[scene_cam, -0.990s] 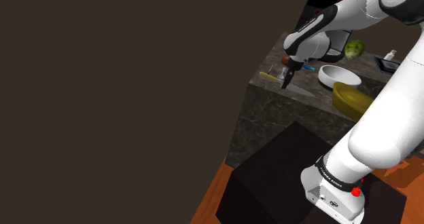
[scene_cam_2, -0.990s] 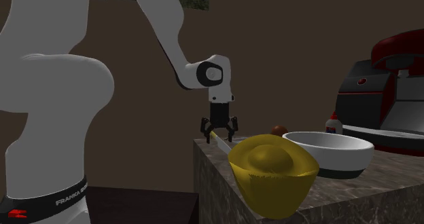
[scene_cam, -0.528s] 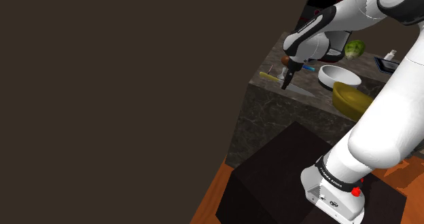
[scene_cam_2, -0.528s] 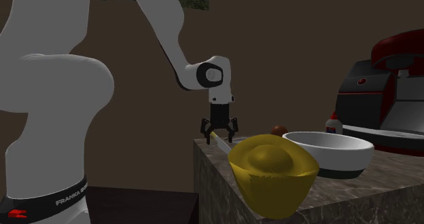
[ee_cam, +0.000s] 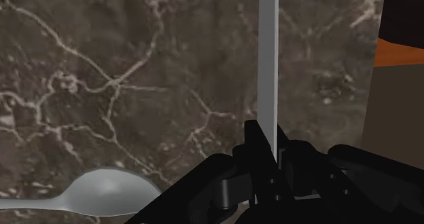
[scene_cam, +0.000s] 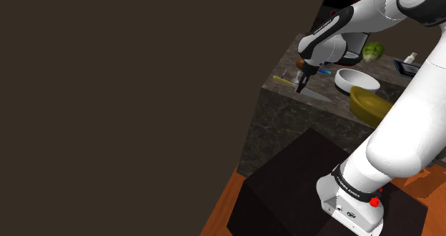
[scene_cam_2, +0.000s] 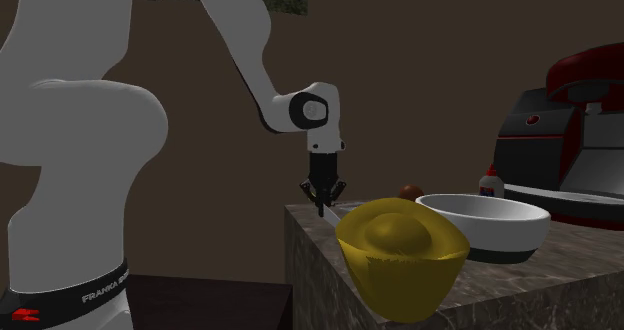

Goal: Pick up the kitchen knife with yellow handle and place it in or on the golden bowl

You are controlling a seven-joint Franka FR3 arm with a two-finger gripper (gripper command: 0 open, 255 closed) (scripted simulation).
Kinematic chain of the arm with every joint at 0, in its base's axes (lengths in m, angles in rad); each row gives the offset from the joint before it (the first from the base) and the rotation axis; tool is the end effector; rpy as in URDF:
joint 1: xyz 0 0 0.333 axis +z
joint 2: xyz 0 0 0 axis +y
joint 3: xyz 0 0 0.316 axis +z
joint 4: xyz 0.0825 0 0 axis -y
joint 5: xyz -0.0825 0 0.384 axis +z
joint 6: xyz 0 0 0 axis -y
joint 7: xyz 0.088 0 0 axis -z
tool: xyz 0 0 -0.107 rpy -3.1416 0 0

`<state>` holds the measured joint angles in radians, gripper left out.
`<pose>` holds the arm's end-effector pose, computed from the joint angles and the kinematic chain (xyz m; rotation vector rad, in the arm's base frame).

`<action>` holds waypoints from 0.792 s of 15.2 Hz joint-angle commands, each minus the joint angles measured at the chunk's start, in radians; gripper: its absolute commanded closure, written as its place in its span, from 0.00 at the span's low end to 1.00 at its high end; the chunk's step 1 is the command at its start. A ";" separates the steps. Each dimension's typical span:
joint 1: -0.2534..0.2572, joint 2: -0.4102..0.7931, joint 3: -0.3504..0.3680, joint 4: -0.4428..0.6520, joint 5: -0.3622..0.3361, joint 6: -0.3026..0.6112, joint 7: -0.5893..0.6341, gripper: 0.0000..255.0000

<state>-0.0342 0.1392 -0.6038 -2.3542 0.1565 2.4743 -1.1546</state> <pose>0.4088 -0.3058 0.2821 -3.0756 -0.6215 -0.0324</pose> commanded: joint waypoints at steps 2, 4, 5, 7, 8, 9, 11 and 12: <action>0.000 0.000 0.000 0.000 0.000 0.000 0.000 1.00; 0.005 -0.025 -0.007 0.004 -0.026 -0.024 0.019 1.00; 0.007 -0.038 -0.010 0.007 -0.039 -0.037 0.028 1.00; 0.010 -0.062 -0.015 0.013 -0.063 -0.062 0.045 1.00; 0.012 -0.074 -0.017 0.017 -0.074 -0.075 0.054 1.00; 0.013 -0.086 -0.018 0.020 -0.085 -0.088 0.062 1.00; 0.014 -0.109 -0.020 0.028 -0.106 -0.114 0.077 1.00; 0.015 -0.120 -0.021 0.033 -0.116 -0.127 0.084 1.00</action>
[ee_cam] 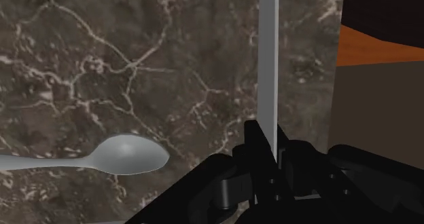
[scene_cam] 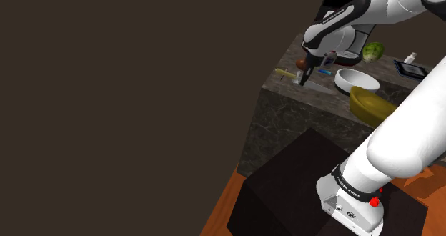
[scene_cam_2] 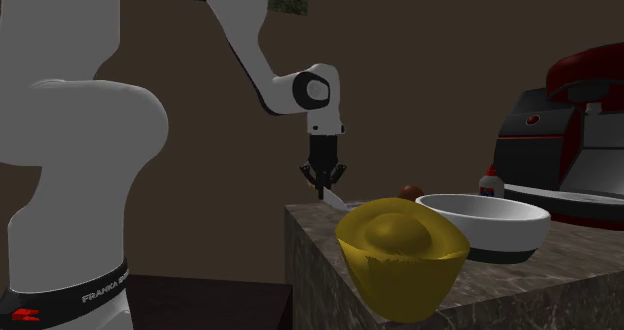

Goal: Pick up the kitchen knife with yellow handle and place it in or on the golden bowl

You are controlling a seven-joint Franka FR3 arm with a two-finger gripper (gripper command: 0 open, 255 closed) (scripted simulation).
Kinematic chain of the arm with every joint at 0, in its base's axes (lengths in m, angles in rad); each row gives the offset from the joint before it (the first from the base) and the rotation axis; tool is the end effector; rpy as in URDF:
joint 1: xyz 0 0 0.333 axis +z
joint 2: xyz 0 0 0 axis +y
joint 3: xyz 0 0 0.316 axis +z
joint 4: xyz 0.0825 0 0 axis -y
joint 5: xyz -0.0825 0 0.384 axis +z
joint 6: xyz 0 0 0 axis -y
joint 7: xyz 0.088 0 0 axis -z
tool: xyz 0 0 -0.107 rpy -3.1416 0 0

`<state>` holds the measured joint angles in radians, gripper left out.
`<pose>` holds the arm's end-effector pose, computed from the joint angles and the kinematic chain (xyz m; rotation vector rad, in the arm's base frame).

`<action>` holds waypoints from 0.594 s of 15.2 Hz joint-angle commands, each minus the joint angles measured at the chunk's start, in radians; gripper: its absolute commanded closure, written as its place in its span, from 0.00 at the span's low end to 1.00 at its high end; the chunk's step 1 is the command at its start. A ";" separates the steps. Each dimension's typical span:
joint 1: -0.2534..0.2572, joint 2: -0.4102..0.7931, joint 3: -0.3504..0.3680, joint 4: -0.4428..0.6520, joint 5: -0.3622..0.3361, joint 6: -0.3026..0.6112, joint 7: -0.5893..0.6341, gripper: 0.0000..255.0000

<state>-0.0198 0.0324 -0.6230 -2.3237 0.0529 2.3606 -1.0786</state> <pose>0.4095 -0.3058 0.3295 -3.0755 -0.6215 -0.0332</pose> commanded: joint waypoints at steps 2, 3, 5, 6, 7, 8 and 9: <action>0.001 -0.035 -0.001 0.012 -0.030 -0.040 0.021 1.00; 0.001 -0.045 -0.001 0.017 -0.039 -0.053 0.028 1.00; 0.001 -0.065 0.000 0.028 -0.054 -0.080 0.039 1.00; 0.001 -0.074 0.001 0.034 -0.061 -0.094 0.045 1.00; 0.001 -0.083 0.001 0.040 -0.068 -0.107 0.050 1.00; 0.001 -0.092 0.002 0.046 -0.075 -0.121 0.055 1.00; 0.001 -0.101 0.004 0.053 -0.081 -0.135 0.060 1.00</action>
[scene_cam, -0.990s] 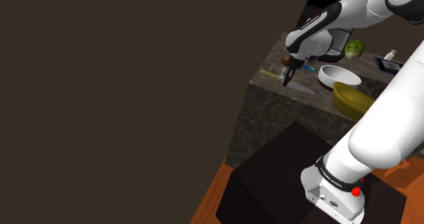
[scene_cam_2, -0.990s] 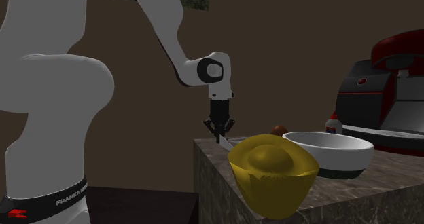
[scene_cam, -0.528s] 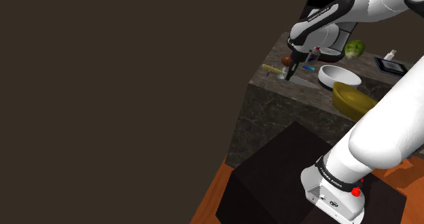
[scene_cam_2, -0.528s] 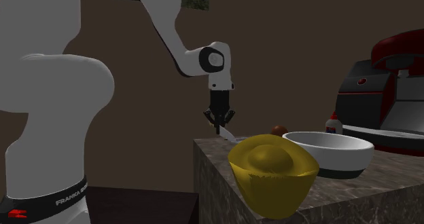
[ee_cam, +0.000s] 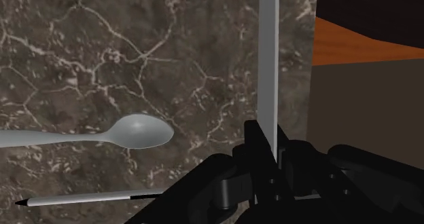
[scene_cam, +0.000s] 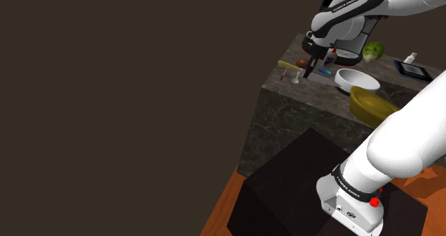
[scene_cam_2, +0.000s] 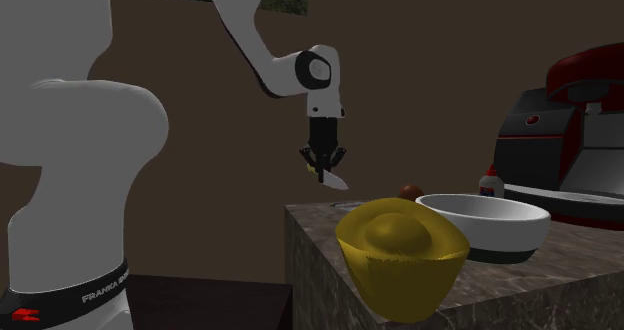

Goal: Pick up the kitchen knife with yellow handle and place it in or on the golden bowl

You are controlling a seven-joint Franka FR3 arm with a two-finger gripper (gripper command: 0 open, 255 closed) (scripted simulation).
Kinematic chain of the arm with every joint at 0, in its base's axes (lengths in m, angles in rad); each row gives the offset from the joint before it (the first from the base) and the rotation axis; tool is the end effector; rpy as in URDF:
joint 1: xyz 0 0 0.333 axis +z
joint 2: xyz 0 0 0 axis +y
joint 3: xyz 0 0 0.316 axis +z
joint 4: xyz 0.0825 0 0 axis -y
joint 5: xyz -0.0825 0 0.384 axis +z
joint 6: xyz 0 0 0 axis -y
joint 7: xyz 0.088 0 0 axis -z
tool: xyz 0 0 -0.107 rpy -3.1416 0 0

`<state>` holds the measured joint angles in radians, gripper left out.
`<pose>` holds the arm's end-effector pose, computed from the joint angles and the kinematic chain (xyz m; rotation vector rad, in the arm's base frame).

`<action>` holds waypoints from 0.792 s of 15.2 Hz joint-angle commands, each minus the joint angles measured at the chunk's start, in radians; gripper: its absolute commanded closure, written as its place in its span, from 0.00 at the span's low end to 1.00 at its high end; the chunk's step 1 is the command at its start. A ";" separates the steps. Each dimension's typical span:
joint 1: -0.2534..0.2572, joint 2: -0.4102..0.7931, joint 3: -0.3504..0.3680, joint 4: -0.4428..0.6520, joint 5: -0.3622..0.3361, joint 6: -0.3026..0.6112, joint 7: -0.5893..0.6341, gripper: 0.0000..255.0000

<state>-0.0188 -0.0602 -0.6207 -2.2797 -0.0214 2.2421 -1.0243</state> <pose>0.4083 -0.3058 0.3764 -3.0756 -0.6213 -0.0333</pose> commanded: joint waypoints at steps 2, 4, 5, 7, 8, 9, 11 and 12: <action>0.000 -0.025 0.004 0.022 -0.018 -0.044 0.014 1.00; 0.000 -0.040 0.007 0.037 -0.027 -0.071 0.022 1.00; -0.001 -0.048 0.008 0.044 -0.032 -0.085 0.026 1.00; -0.001 -0.061 0.012 0.060 -0.040 -0.112 0.032 1.00; -0.001 -0.068 0.013 0.068 -0.043 -0.126 0.035 1.00; -0.001 -0.074 0.015 0.077 -0.047 -0.140 0.038 1.00; -0.001 -0.086 0.018 0.094 -0.053 -0.167 0.043 1.00; -0.001 -0.091 0.020 0.103 -0.055 -0.181 0.046 1.00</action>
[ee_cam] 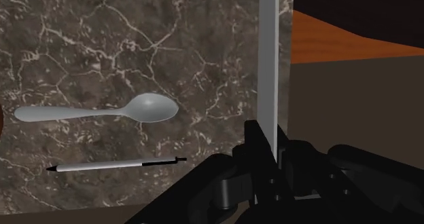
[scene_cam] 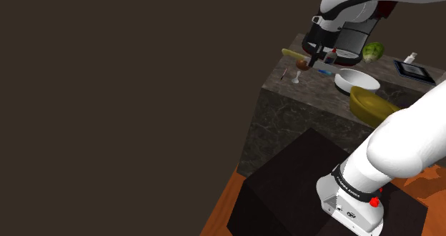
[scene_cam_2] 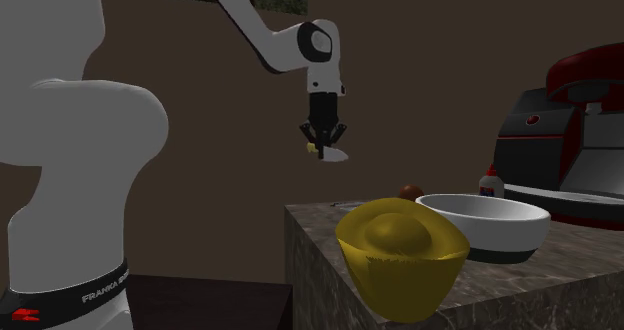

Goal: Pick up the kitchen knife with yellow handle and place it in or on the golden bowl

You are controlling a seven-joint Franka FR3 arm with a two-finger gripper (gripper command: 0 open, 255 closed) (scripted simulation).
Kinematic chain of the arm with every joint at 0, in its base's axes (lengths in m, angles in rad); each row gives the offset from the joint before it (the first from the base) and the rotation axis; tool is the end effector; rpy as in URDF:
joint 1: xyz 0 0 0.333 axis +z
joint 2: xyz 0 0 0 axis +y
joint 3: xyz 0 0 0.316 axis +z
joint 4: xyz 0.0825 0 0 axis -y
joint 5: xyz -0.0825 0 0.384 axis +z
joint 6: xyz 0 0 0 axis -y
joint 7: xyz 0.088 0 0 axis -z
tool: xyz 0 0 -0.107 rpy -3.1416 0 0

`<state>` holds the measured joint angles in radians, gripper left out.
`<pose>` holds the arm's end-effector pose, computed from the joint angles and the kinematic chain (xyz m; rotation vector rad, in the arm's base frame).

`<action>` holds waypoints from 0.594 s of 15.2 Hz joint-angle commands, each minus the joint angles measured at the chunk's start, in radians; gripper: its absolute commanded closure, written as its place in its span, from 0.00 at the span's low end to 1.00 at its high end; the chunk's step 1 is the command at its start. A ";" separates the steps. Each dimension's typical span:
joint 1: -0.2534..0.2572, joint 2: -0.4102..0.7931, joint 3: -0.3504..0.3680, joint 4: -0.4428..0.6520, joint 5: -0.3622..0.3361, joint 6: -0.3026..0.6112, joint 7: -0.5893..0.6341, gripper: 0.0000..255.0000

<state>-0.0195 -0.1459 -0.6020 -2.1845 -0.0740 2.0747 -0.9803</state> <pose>0.4091 -0.3055 0.4409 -3.0758 -0.6214 -0.0329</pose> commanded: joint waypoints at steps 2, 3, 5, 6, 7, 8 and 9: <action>0.000 -0.012 0.003 0.021 -0.006 -0.032 0.005 1.00; -0.012 -0.037 -0.004 0.000 -0.023 -0.032 -0.005 1.00; -0.037 -0.086 -0.019 -0.039 -0.056 -0.034 -0.024 1.00; -0.050 -0.109 -0.026 -0.057 -0.073 -0.036 -0.035 1.00; -0.063 -0.132 -0.034 -0.073 -0.089 -0.038 -0.046 1.00; -0.077 -0.154 -0.042 -0.089 -0.105 -0.041 -0.059 1.00; -0.092 -0.175 -0.050 -0.103 -0.120 -0.044 -0.071 1.00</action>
<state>-0.0988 -0.3016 -0.6452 -2.2731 -0.1796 2.0326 -1.0401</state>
